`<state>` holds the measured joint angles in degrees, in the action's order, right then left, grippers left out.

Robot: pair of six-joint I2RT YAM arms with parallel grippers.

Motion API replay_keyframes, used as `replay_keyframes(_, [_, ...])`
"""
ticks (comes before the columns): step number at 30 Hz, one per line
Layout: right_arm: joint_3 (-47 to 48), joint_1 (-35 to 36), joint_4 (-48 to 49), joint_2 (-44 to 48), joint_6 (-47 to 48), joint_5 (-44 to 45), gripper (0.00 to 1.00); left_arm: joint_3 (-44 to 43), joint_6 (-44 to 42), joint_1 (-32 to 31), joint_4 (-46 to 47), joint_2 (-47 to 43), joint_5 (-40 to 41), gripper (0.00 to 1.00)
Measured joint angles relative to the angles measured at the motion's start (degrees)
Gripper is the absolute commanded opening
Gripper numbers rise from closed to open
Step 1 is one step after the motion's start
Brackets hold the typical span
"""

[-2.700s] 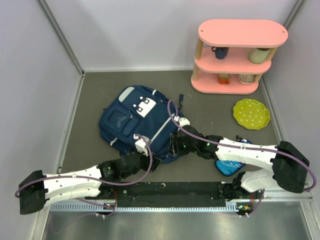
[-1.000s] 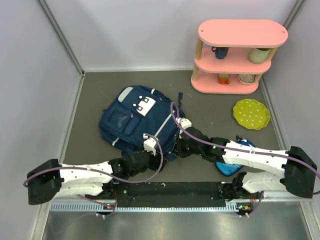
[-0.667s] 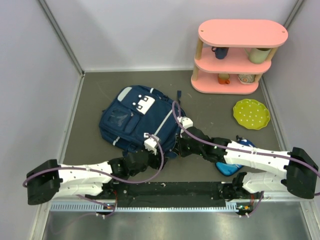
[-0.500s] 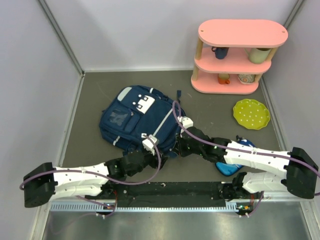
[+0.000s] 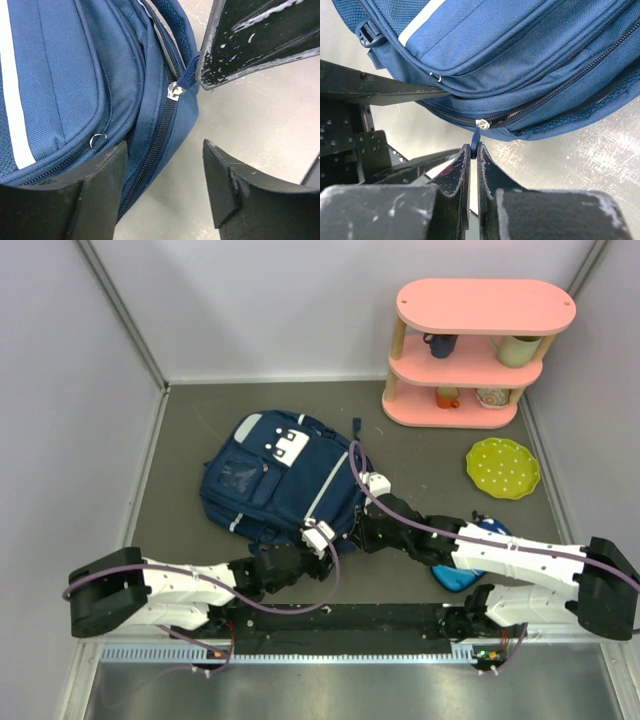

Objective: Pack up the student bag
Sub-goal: Zip the student bag at the center of the board.

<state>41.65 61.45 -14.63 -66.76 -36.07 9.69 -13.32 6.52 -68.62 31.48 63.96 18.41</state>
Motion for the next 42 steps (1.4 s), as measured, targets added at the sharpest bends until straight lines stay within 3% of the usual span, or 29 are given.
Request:
replay_keyframes(3, [-0.02,-0.02,-0.15,0.81,0.02,0.15,0.00,0.00,-2.08,-0.15,2.21,2.38,1.27,0.38])
replay_keyframes(5, [-0.02,-0.02,-0.33,1.33,0.02,0.15,0.00,-0.07,-3.04,-0.11,3.56,4.17,2.82,0.27])
replay_keyframes(6, [-0.02,-0.02,-0.39,1.53,0.02,0.15,0.00,-0.09,-3.21,-0.09,4.17,4.90,3.21,0.17])
replay_keyframes(9, [-0.02,-0.02,-0.42,1.77,0.04,0.15,0.00,-0.81,-3.52,-0.26,5.84,7.15,4.33,0.00])
replay_keyframes(19, [-0.02,-1.53,-1.36,1.86,-0.44,1.86,0.00,-1.36,-0.52,-1.44,2.73,4.83,6.05,0.00])
replay_keyframes(29, [0.15,-5.25,-1.46,1.81,-0.09,0.98,0.00,8.00,9.79,-3.61,-4.94,-13.68,6.34,0.00])
replay_keyframes(38, [0.48,-8.33,-1.73,1.64,1.62,0.81,0.00,9.03,20.72,-3.93,-14.88,-23.06,8.33,0.00])
replay_keyframes(42, [0.46,-10.91,-1.68,1.64,2.38,0.72,0.00,9.75,27.98,-3.93,-21.27,-31.41,9.42,0.00])
